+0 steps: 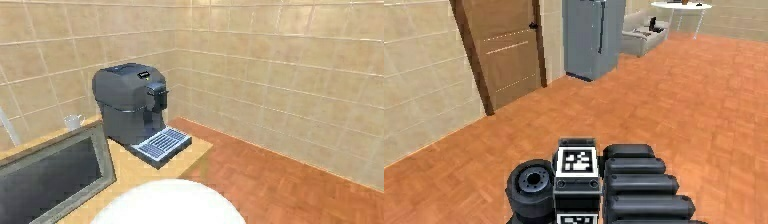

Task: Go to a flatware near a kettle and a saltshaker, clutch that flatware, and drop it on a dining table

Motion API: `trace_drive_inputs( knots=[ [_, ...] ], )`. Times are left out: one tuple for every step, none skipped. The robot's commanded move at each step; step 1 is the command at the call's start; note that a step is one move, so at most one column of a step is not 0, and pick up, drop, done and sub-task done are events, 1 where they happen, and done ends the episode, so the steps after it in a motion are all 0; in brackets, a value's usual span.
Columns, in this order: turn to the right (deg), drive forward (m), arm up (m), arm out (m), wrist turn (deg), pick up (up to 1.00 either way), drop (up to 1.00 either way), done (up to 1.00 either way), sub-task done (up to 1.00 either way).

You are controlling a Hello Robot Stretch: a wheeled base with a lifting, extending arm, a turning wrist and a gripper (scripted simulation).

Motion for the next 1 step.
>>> trace_drive_inputs(
  knots=[
    [36.0, 0.00, 0.00, 0.00, 0.0, 0.00, 0.00, 0.00, 0.00]
  ],
)
